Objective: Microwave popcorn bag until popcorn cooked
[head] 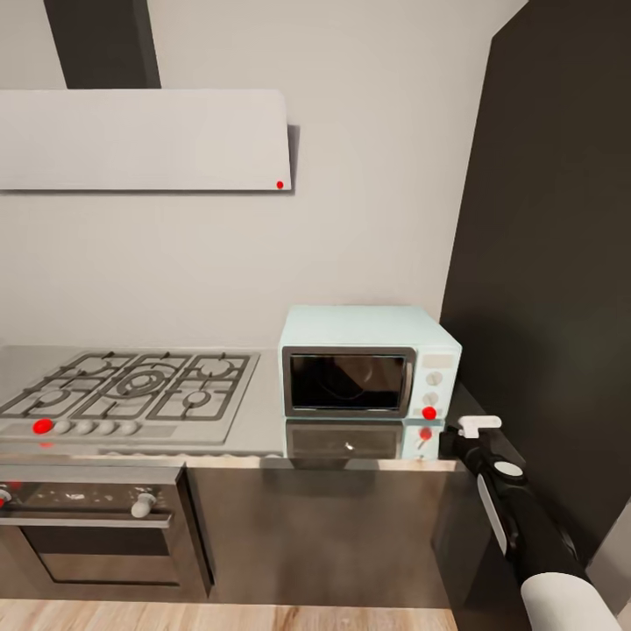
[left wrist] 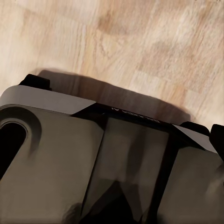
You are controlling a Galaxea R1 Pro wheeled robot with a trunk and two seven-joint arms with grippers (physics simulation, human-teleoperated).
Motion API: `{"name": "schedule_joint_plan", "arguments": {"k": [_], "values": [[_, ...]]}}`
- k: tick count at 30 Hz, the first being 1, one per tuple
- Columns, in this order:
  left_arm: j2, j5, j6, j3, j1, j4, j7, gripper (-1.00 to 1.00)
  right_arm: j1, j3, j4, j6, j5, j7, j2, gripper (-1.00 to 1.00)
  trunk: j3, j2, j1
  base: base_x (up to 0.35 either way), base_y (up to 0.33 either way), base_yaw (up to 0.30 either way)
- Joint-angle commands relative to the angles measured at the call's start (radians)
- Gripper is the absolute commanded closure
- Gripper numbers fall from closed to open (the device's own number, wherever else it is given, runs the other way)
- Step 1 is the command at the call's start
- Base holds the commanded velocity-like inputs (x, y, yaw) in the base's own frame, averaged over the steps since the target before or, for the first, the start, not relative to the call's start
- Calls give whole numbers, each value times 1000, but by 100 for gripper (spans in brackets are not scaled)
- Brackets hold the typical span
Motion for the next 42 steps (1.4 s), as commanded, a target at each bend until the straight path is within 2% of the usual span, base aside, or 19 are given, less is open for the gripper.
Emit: {"name": "schedule_joint_plan", "arguments": {"k": [1,13,23,42], "values": [[0,8,0,-8,-1,0,3,-100,-1,-2,-2,4,11,8,1,100,-1,-1,0,127,0,0],[1,7,0,-8,-1,-1,3,-100,-1,-3,-2,3,7,0,4,100,-1,-1,0,130,0,0],[1,7,0,-8,-1,-1,3,-100,-1,-2,13,0,5,-5,10,100,-1,-1,0,12,0,0],[1,7,0,-8,-1,-1,3,-100,-1,-3,37,-1,9,-5,6,100,-1,-1,0,67,0,0]]}}
